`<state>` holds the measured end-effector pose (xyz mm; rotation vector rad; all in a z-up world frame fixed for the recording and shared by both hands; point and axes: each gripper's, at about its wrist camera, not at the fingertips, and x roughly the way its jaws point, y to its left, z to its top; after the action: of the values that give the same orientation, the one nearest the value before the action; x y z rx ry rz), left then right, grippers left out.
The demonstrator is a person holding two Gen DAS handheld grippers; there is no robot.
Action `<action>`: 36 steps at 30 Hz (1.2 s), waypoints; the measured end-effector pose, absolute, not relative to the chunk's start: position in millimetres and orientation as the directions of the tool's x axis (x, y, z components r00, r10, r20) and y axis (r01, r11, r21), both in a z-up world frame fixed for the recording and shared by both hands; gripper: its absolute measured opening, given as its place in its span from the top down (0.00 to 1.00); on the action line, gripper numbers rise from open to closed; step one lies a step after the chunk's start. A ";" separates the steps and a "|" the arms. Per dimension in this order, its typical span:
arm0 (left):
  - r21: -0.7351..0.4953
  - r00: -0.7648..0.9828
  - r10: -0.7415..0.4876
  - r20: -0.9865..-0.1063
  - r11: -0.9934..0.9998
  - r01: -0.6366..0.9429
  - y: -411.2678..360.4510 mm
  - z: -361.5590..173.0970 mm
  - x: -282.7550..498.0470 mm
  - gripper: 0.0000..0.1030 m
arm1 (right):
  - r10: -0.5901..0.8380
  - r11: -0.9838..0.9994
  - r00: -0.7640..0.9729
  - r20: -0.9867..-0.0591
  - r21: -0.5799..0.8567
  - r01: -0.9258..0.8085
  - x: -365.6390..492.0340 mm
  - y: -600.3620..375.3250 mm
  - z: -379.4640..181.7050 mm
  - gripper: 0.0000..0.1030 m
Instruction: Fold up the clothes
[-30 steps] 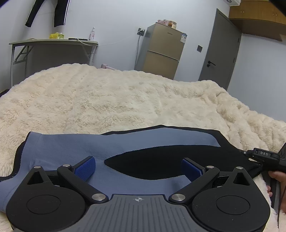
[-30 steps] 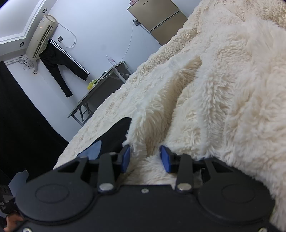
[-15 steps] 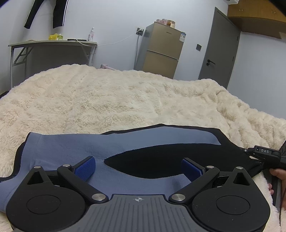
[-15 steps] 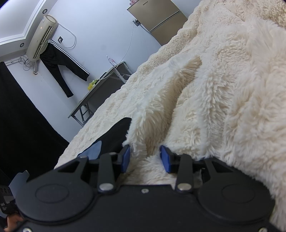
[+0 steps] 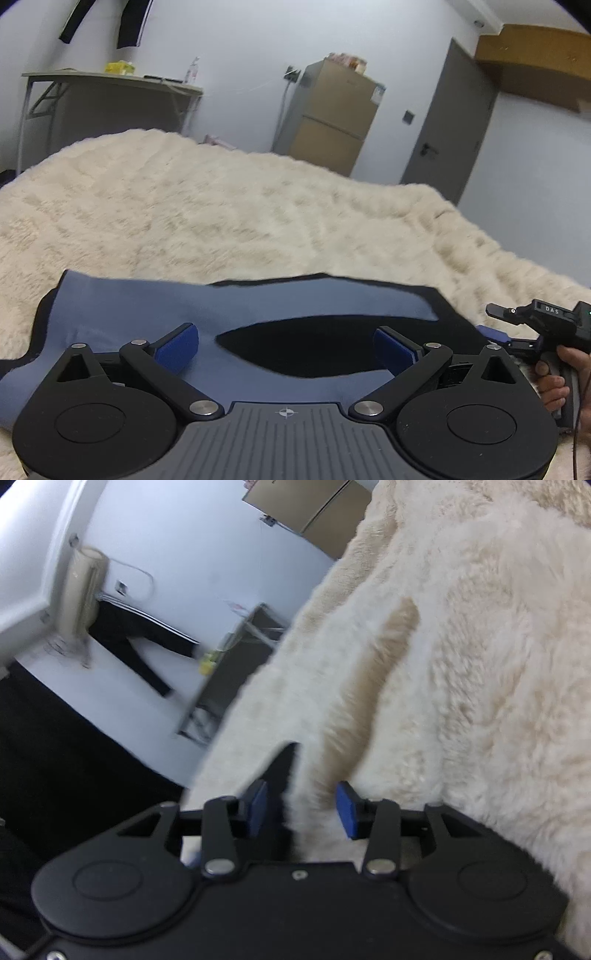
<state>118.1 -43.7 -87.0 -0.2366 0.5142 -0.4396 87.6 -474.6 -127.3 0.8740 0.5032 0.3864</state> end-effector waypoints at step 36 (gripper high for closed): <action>-0.250 0.722 -0.471 -0.506 0.882 0.400 -64.0 -96.7 111.5 0.20 | 0.589 0.777 0.515 -0.623 0.612 -0.149 156.8 -405.2 -96.5 0.54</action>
<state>111.5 -64.0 -96.7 -0.1267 0.5930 -0.4822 156.8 -405.2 -96.5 0.5303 0.9323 0.4690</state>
